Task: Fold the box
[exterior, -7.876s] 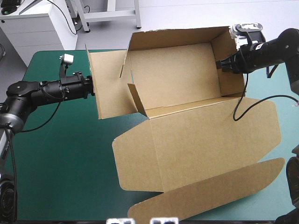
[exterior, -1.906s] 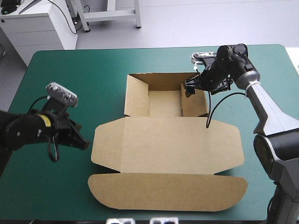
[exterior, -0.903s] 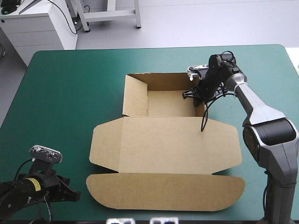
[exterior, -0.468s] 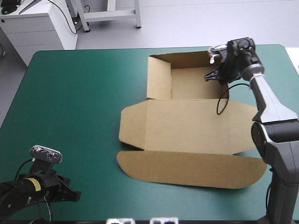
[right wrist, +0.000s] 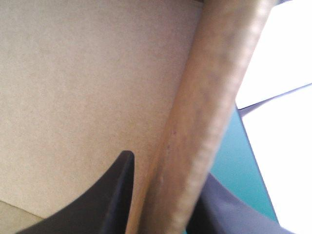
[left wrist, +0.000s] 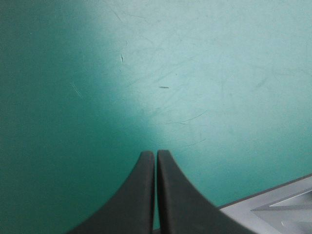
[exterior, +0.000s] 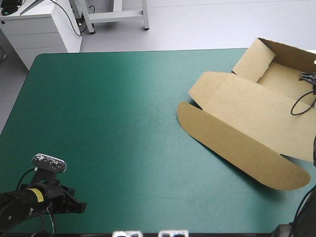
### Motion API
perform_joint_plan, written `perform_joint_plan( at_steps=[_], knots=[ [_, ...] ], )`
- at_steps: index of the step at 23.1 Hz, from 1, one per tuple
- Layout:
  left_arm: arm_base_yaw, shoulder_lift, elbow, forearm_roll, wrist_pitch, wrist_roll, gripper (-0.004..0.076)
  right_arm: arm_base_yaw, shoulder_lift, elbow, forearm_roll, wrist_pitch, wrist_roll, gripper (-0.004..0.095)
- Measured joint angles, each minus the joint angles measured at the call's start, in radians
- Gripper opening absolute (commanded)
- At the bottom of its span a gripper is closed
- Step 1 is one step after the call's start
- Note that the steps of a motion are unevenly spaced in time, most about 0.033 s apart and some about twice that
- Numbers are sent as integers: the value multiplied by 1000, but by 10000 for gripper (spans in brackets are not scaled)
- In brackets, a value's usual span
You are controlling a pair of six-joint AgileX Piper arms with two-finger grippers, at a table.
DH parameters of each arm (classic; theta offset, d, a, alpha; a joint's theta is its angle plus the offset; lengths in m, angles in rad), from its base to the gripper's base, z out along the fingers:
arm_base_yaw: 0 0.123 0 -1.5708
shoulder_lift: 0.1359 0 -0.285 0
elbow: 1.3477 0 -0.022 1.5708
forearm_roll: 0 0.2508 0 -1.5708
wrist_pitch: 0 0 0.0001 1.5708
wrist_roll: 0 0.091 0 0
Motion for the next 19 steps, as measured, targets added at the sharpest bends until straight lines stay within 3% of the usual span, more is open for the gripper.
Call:
perform_joint_plan(
  at_steps=[6,8,10,11,14,19],
  knots=[
    [0,0,0,0,-28,0,-6,-63,19,0,34,5,-10,-2],
    [0,0,0,0,-31,0,-8,-63,23,0,42,6,-8,109],
    [0,0,0,0,-31,0,-8,-63,28,0,45,6,-47,382],
    [0,0,0,0,-31,0,-8,-63,29,0,45,6,-62,592],
    [0,0,0,0,-31,0,-8,-63,31,0,52,7,-79,931],
    [0,0,0,0,-29,-1,-8,-71,31,0,34,9,-64,928]
  ],
)
